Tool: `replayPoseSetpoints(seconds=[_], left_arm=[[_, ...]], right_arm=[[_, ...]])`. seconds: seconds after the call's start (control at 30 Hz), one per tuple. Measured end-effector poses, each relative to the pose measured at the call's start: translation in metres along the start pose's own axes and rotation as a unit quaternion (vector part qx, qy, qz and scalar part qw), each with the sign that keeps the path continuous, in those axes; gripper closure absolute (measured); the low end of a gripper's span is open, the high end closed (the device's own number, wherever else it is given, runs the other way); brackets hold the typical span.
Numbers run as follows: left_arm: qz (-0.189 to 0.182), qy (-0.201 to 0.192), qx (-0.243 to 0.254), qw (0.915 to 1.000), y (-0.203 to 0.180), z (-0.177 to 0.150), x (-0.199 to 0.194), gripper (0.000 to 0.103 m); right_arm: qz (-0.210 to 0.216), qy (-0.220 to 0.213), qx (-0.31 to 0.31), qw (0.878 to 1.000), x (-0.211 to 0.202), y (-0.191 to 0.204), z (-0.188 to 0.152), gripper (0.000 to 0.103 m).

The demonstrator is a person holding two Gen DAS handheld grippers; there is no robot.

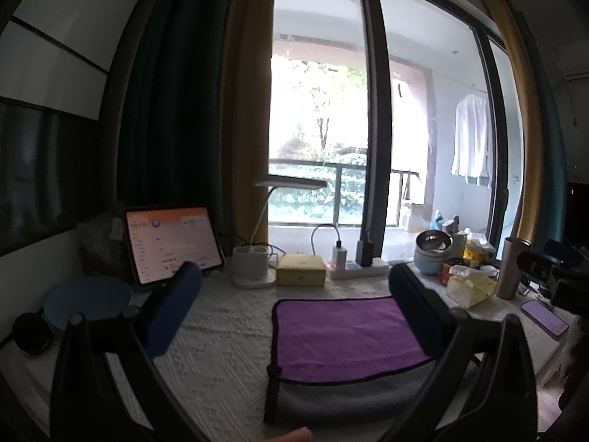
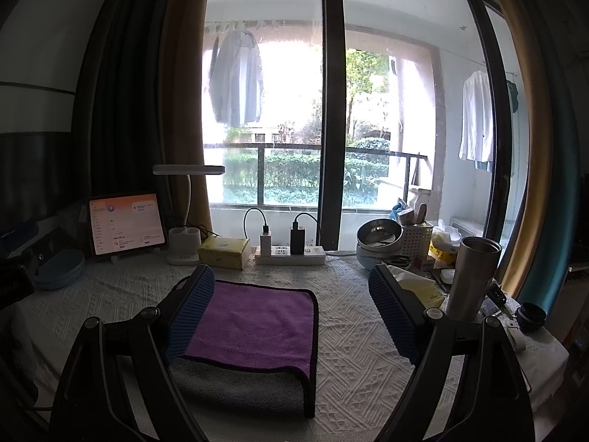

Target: Fold towel

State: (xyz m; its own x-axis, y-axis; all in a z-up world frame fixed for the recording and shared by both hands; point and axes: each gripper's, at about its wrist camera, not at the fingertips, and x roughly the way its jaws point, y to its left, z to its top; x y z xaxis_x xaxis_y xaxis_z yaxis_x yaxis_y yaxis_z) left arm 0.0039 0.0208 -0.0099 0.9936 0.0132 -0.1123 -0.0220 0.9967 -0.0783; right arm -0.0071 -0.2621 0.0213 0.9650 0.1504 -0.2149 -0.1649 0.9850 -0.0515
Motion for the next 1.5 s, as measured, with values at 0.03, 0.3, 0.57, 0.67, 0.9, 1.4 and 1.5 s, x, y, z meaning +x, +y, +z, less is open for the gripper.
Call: replayPoseSetpoints(seconds=[0.03, 0.3, 0.57, 0.67, 0.9, 1.4, 1.5], left_arm=[[-0.001, 0.001, 0.0, 1.0, 0.0, 0.0, 0.0, 0.0], [-0.009, 0.006, 0.0, 0.9999, -0.001, -0.002, 0.001, 0.0], [-0.009, 0.016, 0.002, 0.9998, 0.0, -0.004, 0.008, 0.0], [-0.008, 0.028, 0.005, 0.9996, -0.001, -0.007, 0.014, 0.0], [-0.01, 0.097, 0.004, 0.9952, 0.001, -0.028, 0.045, 0.0], [-0.015, 0.243, -0.031, 0.9693, 0.018, -0.088, 0.112, 0.001], [-0.022, 0.257, -0.031, 0.9656, 0.017, -0.094, 0.117, 0.002]], right_arm=[[0.0, 0.0, 0.0, 1.0, 0.0, 0.0, 0.0, 0.015], [0.002, 0.002, 0.0, 1.0, 0.0, 0.0, -0.003, 0.015], [0.001, 0.009, 0.002, 1.0, 0.006, -0.001, -0.003, 0.015], [0.001, 0.014, 0.001, 1.0, 0.011, -0.002, -0.004, 0.015], [0.024, 0.052, 0.022, 0.998, 0.033, -0.014, -0.018, 0.015], [0.078, 0.212, 0.057, 0.973, 0.113, -0.033, -0.078, 0.022], [0.081, 0.235, 0.056, 0.967, 0.125, -0.033, -0.089, 0.026]])
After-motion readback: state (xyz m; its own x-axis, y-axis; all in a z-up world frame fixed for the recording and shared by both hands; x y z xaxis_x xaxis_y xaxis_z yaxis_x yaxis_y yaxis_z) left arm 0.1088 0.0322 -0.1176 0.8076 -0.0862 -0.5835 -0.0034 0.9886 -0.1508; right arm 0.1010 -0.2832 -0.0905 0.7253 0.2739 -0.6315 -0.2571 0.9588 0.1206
